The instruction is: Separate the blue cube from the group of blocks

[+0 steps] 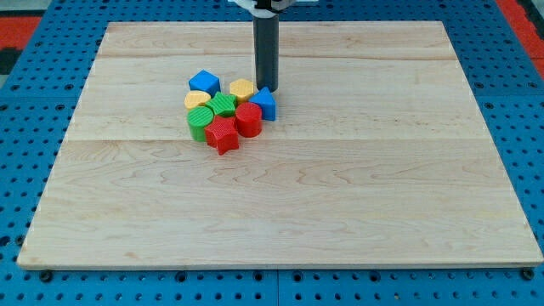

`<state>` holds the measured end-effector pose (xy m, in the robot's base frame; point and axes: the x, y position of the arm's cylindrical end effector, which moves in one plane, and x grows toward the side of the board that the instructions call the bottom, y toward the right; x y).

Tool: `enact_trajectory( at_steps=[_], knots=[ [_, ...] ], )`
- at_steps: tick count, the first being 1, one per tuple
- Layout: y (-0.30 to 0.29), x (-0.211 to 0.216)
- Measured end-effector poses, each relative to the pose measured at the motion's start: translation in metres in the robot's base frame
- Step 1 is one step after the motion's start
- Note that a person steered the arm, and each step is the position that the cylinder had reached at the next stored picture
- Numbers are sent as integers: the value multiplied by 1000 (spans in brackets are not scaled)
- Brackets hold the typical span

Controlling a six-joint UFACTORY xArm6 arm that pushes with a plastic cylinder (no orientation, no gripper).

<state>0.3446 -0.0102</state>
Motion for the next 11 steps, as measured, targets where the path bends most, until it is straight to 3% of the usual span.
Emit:
enact_trajectory(
  at_steps=[3,4,6,8,10,11],
  knots=[
    [3,-22],
    [-14,16],
    [-74,32],
    [-96,-10],
    [-134,-10],
    [-199,-2]
  ],
)
